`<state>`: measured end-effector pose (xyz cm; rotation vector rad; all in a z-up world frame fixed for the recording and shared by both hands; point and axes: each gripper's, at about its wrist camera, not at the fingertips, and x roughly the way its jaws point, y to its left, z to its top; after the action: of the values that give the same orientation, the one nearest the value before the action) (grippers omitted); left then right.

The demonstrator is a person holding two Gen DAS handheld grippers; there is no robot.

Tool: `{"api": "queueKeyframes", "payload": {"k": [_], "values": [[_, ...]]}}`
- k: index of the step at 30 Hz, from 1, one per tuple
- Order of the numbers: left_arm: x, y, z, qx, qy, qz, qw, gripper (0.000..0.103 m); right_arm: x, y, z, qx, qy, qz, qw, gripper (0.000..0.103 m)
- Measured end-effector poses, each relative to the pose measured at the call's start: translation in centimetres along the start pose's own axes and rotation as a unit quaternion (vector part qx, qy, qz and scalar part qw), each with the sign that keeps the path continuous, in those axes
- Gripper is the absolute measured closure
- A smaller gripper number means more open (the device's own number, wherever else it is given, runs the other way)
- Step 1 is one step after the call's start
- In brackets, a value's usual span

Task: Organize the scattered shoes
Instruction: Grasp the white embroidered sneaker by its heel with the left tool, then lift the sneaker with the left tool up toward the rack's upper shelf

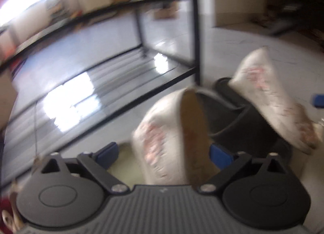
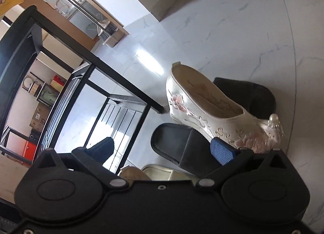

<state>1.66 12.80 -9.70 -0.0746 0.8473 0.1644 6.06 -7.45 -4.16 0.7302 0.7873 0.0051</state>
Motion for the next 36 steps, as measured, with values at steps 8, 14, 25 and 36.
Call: {"api": "queueKeyframes", "payload": {"k": [8, 14, 25, 36], "values": [[-0.2, 1.3, -0.3, -0.023, -0.001, 0.001, 0.9997, 0.079, 0.0, 0.1, -0.1, -0.001, -0.004, -0.001, 1.0, 0.0], [-1.1, 1.2, 0.1, -0.035, 0.001, -0.007, 0.9994, 0.094, 0.2, -0.1, 0.0, 0.002, 0.0, -0.012, 1.0, 0.0], [-2.8, 2.3, -0.1, -0.042, -0.009, -0.007, 0.9991, 0.1, 0.1, 0.4, -0.1, -0.019, -0.007, -0.029, 0.999, 0.0], [-0.9, 1.5, 0.0, 0.0, 0.098, 0.029, 0.9948, 0.082, 0.1, 0.5, -0.3, -0.027, -0.004, -0.041, 0.999, 0.0]]}}
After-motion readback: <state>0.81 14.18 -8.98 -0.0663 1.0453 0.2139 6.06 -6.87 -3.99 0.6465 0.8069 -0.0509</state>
